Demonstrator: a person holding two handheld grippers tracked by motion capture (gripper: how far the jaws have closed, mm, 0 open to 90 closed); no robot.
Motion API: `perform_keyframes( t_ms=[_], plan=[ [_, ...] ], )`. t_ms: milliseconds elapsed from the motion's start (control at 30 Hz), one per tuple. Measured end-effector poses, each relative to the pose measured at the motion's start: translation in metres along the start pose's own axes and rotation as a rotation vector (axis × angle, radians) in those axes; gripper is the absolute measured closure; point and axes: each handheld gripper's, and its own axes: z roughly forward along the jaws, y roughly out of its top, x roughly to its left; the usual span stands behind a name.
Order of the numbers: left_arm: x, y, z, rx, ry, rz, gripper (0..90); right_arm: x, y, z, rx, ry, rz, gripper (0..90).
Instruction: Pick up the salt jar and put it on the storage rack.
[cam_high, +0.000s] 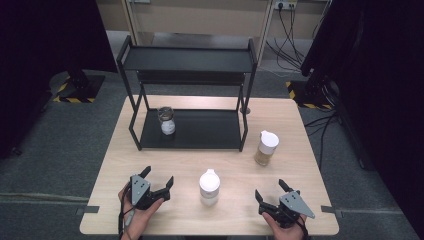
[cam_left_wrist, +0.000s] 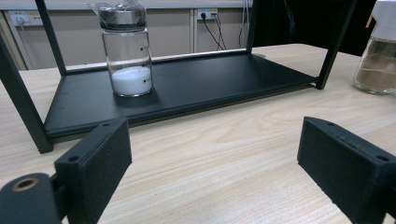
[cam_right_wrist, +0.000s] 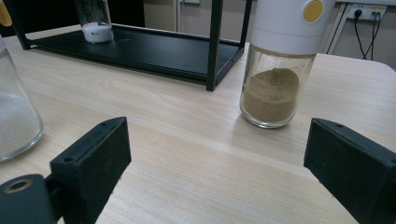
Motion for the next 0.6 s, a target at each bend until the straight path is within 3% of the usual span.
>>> perform_keyframes(
  t_ms=[367, 600],
  plan=[
    [-0.0006, 0.0005, 0.0013, 0.014, 0.000, 0.002, 9.7, -0.0002, 0.0000, 0.0001, 0.001, 0.003, 0.002, 7.4],
    [0.0009, 0.0013, 0.0033, 0.032, 0.005, -0.018, 9.9, -0.0001, 0.0002, 0.0005, 0.003, 0.003, 0.001, 7.4]
  ],
)
